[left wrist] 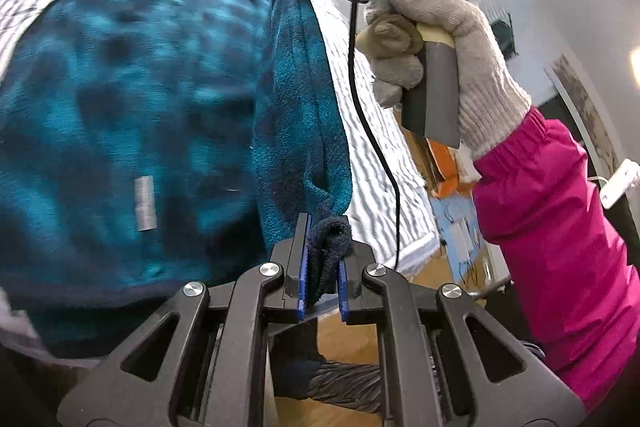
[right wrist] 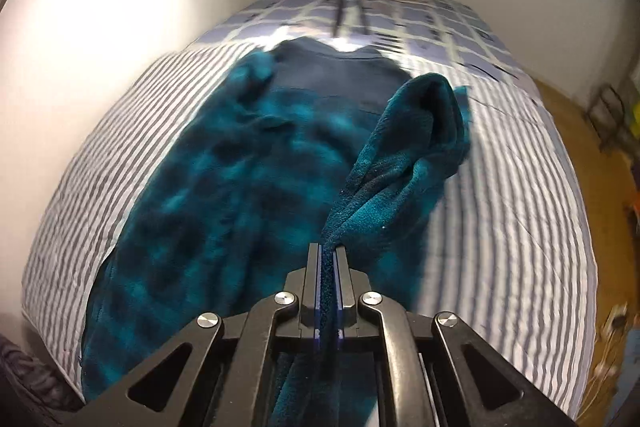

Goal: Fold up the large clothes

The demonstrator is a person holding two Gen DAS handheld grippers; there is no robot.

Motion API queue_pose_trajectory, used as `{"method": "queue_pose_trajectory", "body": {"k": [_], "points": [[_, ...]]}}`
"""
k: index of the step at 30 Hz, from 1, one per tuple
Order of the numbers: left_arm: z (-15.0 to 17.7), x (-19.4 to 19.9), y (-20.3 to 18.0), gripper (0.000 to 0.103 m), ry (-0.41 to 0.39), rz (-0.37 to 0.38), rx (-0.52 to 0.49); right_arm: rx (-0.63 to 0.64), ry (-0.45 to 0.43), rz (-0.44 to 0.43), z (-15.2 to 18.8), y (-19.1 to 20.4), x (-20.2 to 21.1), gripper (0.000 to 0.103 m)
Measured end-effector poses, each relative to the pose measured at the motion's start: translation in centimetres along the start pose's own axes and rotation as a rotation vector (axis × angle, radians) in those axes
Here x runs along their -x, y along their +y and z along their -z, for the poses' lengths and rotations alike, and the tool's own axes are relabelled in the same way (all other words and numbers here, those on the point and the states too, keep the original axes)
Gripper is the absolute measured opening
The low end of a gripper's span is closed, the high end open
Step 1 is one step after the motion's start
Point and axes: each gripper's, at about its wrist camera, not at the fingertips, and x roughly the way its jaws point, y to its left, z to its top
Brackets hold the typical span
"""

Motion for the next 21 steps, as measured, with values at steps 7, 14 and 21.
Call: {"method": "queue_pose_trajectory", "body": {"k": [7,14,21], "points": [[1.2,1.4,3.3,0.009,-0.003,-0.066,0.051,0.203,0.065,0.006,0.5,7.8,-5.7,0.002],[1.7,0.6,4.0,0.009,0.010,-0.085,0.042,0.248,0.077,0.003,1.5,8.0,-7.0,0.003],[1.3,0.3,2.8,0.009,0.013,-0.081,0.028,0.096,-0.018,-0.198,1.1,4.3,-1.8,0.029]]}}
